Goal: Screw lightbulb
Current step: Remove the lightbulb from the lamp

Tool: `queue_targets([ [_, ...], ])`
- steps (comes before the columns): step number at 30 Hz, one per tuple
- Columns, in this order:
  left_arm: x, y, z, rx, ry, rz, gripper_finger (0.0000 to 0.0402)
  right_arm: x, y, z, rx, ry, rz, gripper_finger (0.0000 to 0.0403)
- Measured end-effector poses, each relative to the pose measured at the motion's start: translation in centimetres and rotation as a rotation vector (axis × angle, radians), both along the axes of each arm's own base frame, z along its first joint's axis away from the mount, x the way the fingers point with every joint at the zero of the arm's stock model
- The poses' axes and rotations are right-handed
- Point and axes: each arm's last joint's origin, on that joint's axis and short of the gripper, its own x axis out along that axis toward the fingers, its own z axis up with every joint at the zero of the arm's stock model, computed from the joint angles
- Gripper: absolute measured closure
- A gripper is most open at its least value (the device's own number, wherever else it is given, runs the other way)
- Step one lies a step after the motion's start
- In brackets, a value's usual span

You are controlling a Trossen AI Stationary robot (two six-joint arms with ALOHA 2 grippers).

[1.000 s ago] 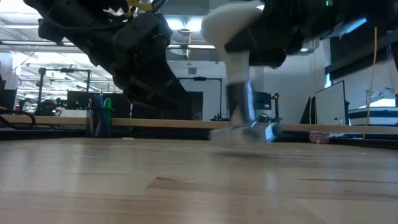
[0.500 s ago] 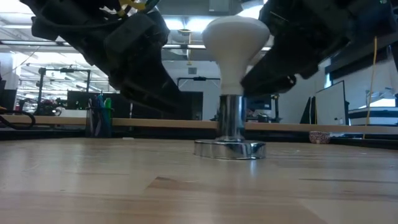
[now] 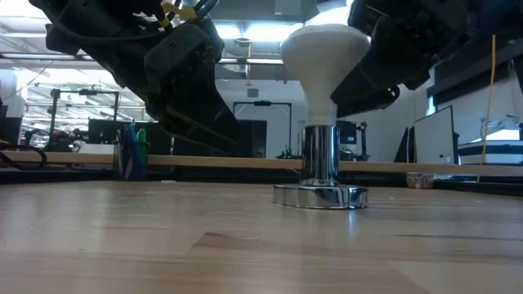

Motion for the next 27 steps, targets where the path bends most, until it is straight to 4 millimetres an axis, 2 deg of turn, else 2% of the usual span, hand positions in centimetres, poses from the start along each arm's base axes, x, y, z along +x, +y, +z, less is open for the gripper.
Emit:
queue_targets([
  [21, 0.06, 0.2, 0.0, -0.017, -0.005, 0.021, 0.0137, 0.29, -0.31, 0.16, 0.027, -0.02, 0.0, 0.0132],
  [27, 0.06, 0.2, 0.0, -0.02, -0.005, 0.022, 0.0137, 0.27, -0.45, 0.18, 0.017, -0.034, -0.073, 0.0101],
])
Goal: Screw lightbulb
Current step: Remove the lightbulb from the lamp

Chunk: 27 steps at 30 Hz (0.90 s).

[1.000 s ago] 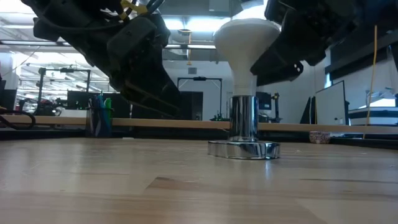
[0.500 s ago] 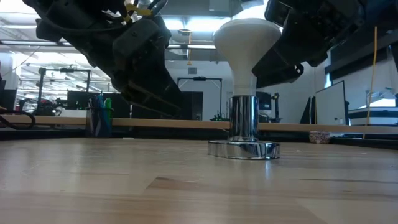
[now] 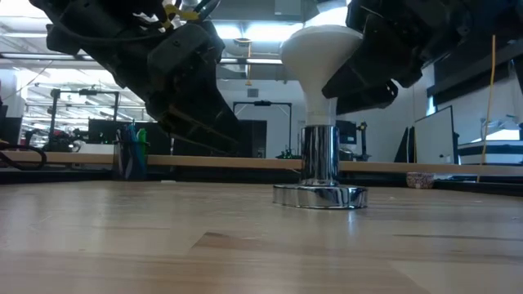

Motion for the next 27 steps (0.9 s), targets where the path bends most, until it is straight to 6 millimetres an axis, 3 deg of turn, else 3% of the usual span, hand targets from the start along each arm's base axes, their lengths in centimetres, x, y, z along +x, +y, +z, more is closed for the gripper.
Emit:
queue_targets([
  [7, 0.0, 0.0, 0.0, -0.001, 0.0, 0.0, 0.0137, -1.8, -0.1, 0.1, 0.048, 0.183, 0.173, 0.006],
  [12, 0.0, 0.0, 0.0, 0.004, 0.001, -0.003, 0.0137, -3.7, 0.2, 0.8, 0.055, 0.271, 0.175, 0.0054],
  [15, 0.0, 0.1, 0.0, 0.013, 0.004, -0.008, 0.0137, -4.9, 1.3, 0.5, -0.023, 0.234, 0.163, 0.0054],
  [19, 0.1, 0.4, 0.0, 0.026, 0.008, -0.006, 0.0137, -6.6, 2.2, -1.4, -0.095, 0.115, 0.095, 0.0054],
  [27, 0.8, 1.1, 0.5, -0.048, -0.06, 0.002, 0.0137, -7.6, 2.2, -3.1, 0.029, -0.016, 0.123, 0.0054],
])
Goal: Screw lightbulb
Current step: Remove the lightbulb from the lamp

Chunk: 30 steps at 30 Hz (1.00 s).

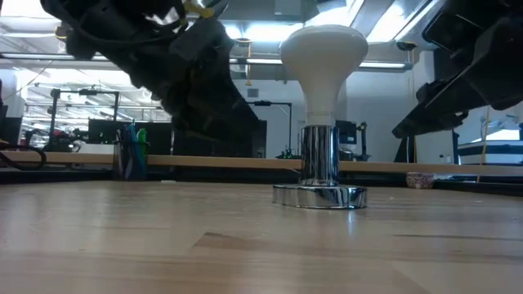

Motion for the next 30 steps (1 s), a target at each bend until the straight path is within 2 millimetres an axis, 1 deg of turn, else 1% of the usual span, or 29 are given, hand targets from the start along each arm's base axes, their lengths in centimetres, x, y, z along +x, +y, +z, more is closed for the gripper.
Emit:
queue_targets([
  [4, 0.6, -0.2, 0.7, 0.03, -0.091, -0.06, 0.0137, 0.0, -0.1, -0.1, -0.024, -0.009, 0.01, 0.0054],
  [6, 1.1, -0.5, 0.5, 0.056, -0.135, -0.087, 0.0137, 0.1, 0.0, 0.1, -0.036, -0.027, 0.019, 0.0054],
  [12, 2.9, -0.9, -2.3, 0.073, -0.273, -0.094, 0.0137, 0.2, 0.1, 0.4, -0.052, -0.059, 0.028, 0.0054],
  [16, 3.8, -0.9, -4.7, 0.123, -0.239, -0.076, 0.0137, 0.2, 0.1, 0.4, -0.056, -0.058, 0.03, 0.0054],
  [20, 4.7, -1.1, -6.4, 0.125, -0.268, -0.07, 0.0137, 0.2, 0.1, 0.4, -0.071, -0.059, 0.04, 0.0054],
  [23, 5.4, -1.3, -7.1, 0.124, -0.301, -0.068, 0.0137, 0.2, 0.1, 0.4, -0.075, -0.059, 0.041, 0.0054],
  [26, 5.8, -1.3, -7.6, 0.125, -0.296, -0.067, 0.0137, 0.2, 0.1, 0.3, -0.078, -0.058, 0.043, 0.0054],
  [30, 6.6, -1.2, -7.6, 0.149, -0.308, -0.067, 0.0137, 0.2, 0.1, 0.3, -0.079, -0.057, 0.043, 0.0054],
])
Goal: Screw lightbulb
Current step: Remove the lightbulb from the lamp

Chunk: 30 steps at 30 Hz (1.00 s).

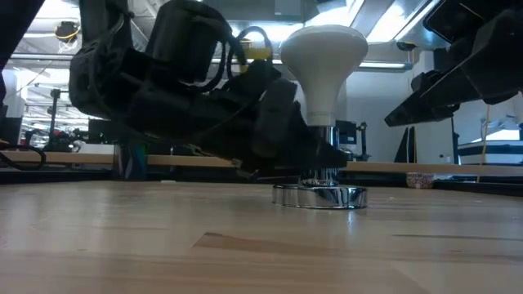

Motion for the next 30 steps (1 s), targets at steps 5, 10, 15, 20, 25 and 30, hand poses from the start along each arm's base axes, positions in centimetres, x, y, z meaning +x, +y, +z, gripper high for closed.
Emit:
queue_targets([
  [5, 0.6, 0.4, -0.6, 0.022, 0.03, 0.01, 0.0137, 0.0, 0.0, -0.1, -0.006, 0.006, 0.0, 0.0054],
  [10, 0.7, 0.6, -0.7, 0.007, 0.037, 0.021, 0.0175, 0.0, 0.0, -0.1, -0.013, 0.009, 0.002, 0.0054],
  [15, 0.7, 0.9, -0.6, 0.008, 0.037, 0.028, 0.0238, 0.0, -0.1, -0.1, -0.031, 0.003, -0.008, 0.0054],
  [20, 0.8, 1.0, 0.1, 0.017, 0.031, 0.029, 0.0239, 0.0, -0.1, 0.0, -0.036, -0.002, -0.02, 0.0054],
  [25, 0.7, 1.1, 4.8, 0.026, -0.035, 0.036, 0.0239, -0.1, 0.1, -0.1, 0.008, 0.018, 0.028, 0.0054],
  [30, -0.3, 1.6, 8.9, 0.011, -0.039, 0.147, 0.0239, 0.2, 0.1, 0.3, 0.113, -0.009, -0.03, 0.0054],
])
